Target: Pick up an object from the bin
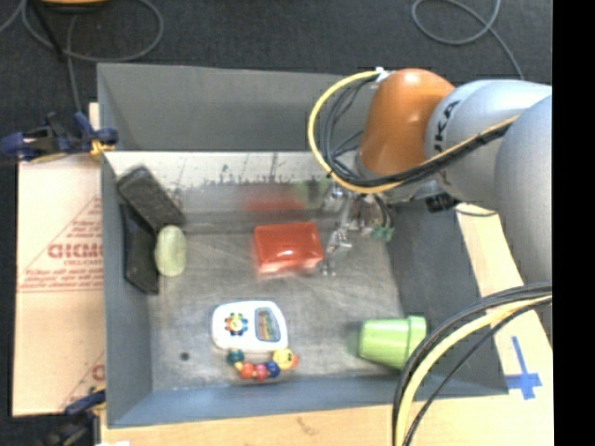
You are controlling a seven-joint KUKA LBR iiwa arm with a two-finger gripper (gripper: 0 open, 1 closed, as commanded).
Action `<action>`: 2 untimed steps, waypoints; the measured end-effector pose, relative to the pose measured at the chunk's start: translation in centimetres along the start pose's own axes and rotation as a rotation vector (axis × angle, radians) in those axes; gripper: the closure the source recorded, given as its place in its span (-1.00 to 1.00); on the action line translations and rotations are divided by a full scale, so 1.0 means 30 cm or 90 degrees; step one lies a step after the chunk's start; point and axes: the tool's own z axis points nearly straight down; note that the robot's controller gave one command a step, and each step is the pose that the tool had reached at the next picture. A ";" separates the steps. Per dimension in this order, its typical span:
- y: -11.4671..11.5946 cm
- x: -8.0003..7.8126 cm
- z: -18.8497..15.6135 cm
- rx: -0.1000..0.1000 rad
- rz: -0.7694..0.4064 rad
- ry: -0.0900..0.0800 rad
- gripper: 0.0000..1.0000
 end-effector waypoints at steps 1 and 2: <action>0.154 0.012 0.110 0.001 -0.071 -0.002 -1.00; 0.189 -0.008 0.114 -0.003 0.005 -0.006 1.00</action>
Offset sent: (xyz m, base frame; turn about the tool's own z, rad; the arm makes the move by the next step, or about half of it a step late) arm 0.0038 0.0551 -0.0381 0.0217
